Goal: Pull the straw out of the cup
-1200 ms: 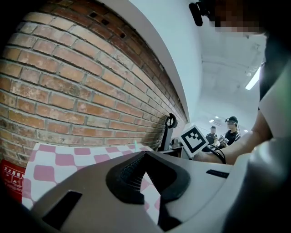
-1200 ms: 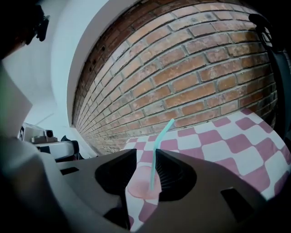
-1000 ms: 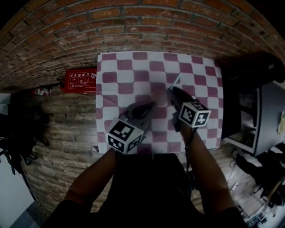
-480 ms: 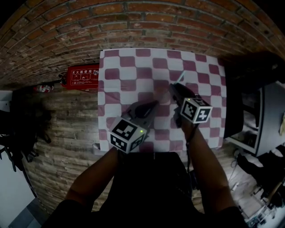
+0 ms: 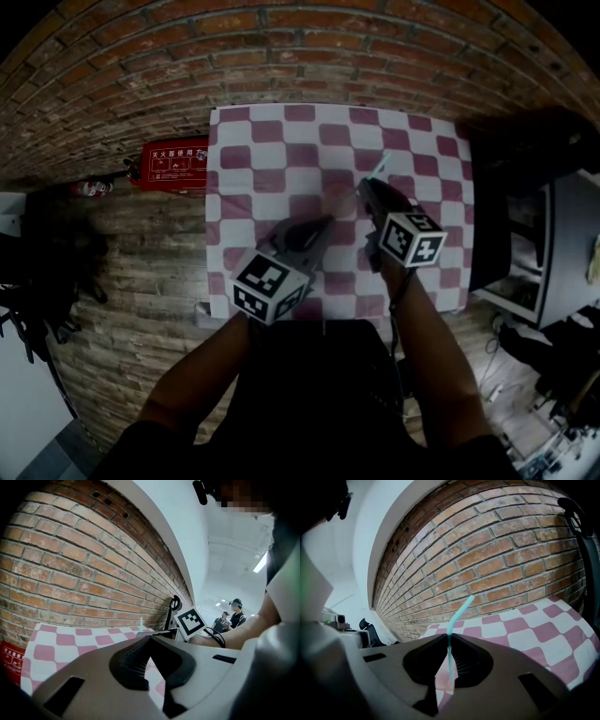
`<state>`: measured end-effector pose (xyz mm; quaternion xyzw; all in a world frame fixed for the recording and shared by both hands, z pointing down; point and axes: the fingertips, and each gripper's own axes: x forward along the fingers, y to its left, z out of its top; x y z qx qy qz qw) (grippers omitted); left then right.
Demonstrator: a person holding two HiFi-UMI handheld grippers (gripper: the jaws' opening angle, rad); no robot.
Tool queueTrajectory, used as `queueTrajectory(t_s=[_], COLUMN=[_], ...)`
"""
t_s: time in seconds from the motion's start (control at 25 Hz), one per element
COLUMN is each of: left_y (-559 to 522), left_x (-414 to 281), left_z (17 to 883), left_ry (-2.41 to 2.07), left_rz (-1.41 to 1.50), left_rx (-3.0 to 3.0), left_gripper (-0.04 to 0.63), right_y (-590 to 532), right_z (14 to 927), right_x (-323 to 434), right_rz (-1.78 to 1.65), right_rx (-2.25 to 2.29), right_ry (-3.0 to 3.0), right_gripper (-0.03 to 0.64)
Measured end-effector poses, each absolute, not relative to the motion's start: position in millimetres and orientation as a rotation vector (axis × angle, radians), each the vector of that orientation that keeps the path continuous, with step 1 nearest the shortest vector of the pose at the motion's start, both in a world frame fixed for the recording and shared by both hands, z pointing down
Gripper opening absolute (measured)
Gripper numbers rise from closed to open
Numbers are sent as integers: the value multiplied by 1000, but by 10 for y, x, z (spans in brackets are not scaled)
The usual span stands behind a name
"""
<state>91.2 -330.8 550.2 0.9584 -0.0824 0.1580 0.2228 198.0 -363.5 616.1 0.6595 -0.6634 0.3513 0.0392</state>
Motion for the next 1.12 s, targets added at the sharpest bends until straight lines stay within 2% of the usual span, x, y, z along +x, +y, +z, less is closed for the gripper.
queueTrajectory(t_s=[1.12], left_y=[-3115], left_x=[636], left_z=[4739], left_ry=[-217], left_rz=[331], left_rx=[2702], left_gripper=[8], right_y=[-3125], right_z=[4559], right_x=[1610], right_rz=[823], right_rx=[2071], right_ry=[-2302], right_gripper=[37])
